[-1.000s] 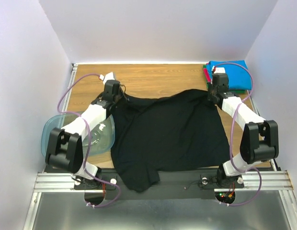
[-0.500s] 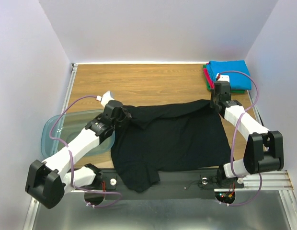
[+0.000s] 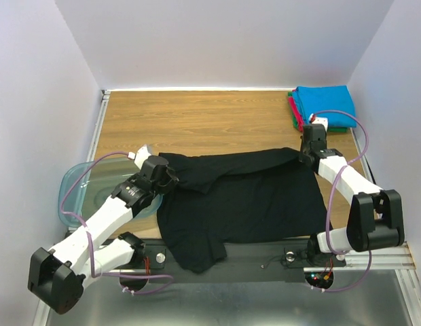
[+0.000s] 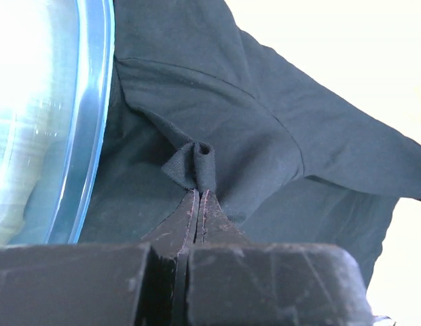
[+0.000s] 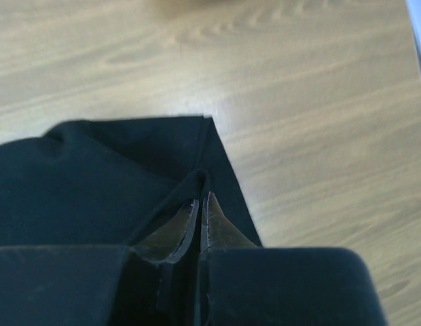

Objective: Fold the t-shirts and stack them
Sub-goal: Fold the tshirt

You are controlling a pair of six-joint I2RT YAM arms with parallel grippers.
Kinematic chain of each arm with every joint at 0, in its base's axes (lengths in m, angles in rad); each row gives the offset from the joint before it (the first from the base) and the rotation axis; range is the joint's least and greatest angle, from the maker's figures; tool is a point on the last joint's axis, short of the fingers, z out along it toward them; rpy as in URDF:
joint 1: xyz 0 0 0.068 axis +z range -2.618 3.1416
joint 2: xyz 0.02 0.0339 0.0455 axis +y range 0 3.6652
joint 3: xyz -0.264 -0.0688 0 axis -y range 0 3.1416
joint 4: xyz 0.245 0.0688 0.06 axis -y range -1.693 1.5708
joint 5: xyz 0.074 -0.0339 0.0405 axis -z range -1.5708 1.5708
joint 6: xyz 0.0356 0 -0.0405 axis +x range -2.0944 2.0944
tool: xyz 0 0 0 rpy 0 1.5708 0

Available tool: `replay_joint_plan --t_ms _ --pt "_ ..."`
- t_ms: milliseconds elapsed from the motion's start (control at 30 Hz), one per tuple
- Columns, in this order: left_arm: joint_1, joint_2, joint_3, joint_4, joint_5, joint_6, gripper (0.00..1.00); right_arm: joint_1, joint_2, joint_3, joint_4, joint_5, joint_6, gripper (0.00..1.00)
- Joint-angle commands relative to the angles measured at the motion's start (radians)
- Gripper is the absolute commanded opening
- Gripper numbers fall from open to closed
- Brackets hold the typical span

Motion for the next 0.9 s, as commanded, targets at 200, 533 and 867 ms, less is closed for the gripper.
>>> replay_joint_plan --t_ms 200,533,867 --pt "-0.009 -0.048 -0.059 -0.058 0.117 0.011 0.5 -0.006 -0.109 -0.018 -0.177 0.0 0.191 0.75" --pt "-0.015 -0.065 0.069 -0.051 0.097 0.077 0.58 -0.006 -0.172 0.074 -0.203 -0.133 0.252 1.0" --pt "-0.016 0.119 0.203 0.086 0.074 0.167 0.6 -0.006 0.018 0.195 -0.193 -0.248 0.438 1.0"
